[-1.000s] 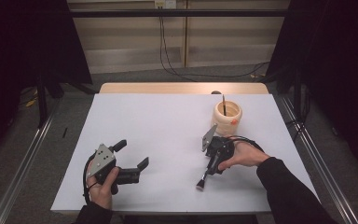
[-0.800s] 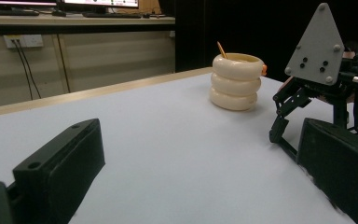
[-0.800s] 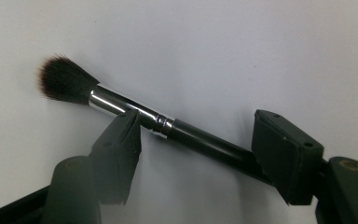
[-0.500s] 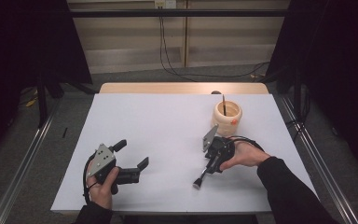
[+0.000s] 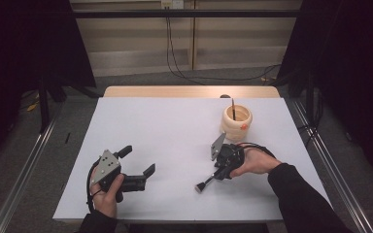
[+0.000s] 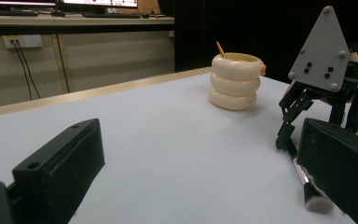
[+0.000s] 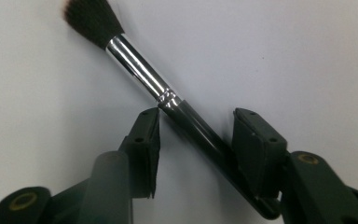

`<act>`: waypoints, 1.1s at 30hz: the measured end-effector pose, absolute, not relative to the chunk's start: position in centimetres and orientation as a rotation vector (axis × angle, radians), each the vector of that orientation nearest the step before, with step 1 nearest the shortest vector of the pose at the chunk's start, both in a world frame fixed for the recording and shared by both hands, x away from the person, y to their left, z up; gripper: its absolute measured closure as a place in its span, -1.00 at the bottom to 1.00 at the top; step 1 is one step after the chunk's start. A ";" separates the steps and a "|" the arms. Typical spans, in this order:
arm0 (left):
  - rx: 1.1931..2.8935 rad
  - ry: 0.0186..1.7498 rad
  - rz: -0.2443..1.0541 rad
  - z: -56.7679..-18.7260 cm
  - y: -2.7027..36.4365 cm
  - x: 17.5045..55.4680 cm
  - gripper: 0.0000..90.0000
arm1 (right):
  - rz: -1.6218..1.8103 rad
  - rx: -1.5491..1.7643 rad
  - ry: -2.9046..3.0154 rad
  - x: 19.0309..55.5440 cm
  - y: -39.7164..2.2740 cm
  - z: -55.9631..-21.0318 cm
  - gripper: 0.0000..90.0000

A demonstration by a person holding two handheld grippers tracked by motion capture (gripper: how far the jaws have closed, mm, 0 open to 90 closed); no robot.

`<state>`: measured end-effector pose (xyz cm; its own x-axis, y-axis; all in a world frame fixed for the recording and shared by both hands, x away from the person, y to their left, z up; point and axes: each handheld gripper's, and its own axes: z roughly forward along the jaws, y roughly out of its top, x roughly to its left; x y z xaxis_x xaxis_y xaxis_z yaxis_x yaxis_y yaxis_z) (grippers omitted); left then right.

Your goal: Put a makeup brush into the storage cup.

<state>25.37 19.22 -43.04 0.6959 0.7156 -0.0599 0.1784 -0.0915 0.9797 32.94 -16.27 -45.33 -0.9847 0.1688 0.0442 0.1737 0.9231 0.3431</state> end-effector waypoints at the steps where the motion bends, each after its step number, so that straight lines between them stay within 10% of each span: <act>1: 1.636 0.739 0.526 -43.1 19.2 25.4 -0.98 | -0.551 -0.268 -3.067 33.0 -16.3 -45.3 0.32; 6: 1.640 0.735 0.522 -43.1 19.2 25.5 -0.98 | -0.546 -0.335 -3.052 33.3 -16.5 -45.2 0.65; 33: 1.646 0.737 0.525 -43.1 19.2 25.5 -0.98 | -0.432 -0.337 -3.044 33.8 -15.4 -45.0 0.78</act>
<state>25.45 19.19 -43.11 0.6977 0.7143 -0.0549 0.1816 -0.1023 0.9780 33.79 -15.43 -45.01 -0.9751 0.2076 0.0781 0.2211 0.9372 0.2698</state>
